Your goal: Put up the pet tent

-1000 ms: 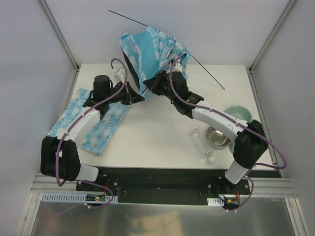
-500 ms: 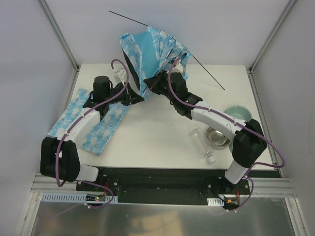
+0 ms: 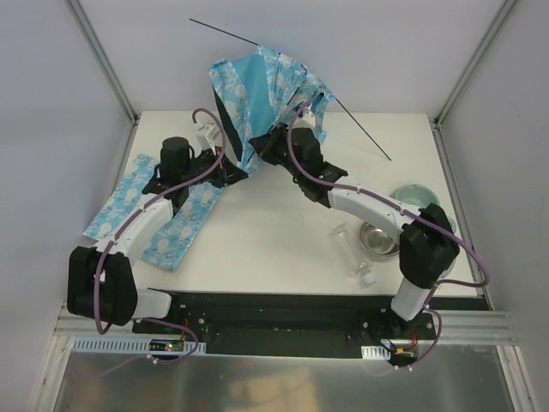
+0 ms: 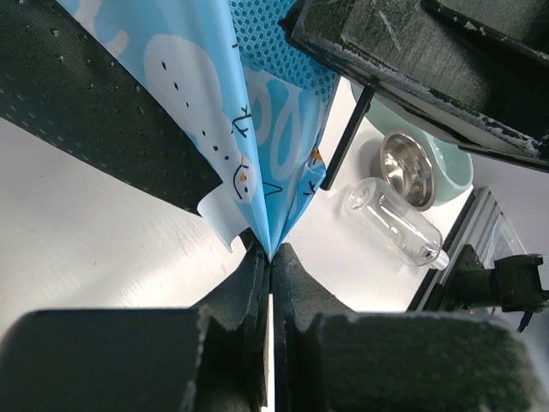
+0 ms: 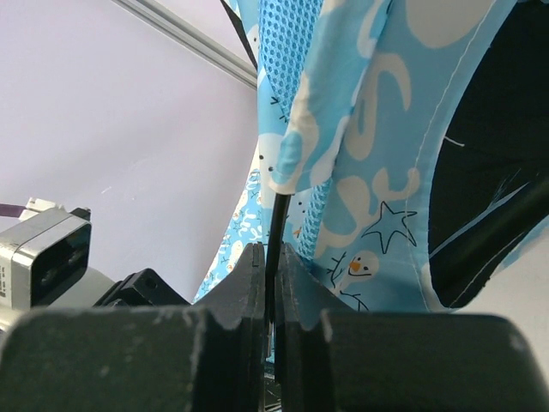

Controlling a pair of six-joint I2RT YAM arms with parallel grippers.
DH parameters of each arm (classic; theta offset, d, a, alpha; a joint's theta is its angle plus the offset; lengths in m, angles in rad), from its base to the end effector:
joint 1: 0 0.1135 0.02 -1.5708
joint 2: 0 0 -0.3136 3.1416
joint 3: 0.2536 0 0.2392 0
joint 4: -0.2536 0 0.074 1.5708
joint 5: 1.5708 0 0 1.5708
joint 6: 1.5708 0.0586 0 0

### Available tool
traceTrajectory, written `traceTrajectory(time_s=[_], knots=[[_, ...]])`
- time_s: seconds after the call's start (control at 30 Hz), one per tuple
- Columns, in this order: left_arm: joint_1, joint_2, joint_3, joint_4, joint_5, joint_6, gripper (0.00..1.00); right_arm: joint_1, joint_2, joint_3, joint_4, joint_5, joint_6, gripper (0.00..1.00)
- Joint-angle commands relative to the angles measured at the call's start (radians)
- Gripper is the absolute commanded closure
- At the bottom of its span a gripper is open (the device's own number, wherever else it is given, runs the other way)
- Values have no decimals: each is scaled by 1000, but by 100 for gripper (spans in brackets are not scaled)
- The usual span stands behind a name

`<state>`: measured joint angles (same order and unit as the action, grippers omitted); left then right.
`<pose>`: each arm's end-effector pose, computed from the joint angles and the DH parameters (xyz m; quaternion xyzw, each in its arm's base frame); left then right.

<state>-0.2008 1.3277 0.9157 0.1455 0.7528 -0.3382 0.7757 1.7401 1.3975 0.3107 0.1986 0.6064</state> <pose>0.2795 -0.0978 0.3494 0.1718 0.7527 -0.4319 0.4663 0.3240 0.3016 0.3972 0.0083 0.7180 0.3864 0.5789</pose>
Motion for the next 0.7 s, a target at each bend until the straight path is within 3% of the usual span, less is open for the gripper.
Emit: traceTrajectory(time_s=[0.0,0.27,0.67], knots=[[11,-35,-57,-218,76,45,100,-148,-2,84,192,335,-103,100],[11,-39,-63,-234,69,59,100,-177,-1,118,131,291,67,100],[11,-27,-48,-239,66,61,100,-176,22,109,97,309,-19,100]])
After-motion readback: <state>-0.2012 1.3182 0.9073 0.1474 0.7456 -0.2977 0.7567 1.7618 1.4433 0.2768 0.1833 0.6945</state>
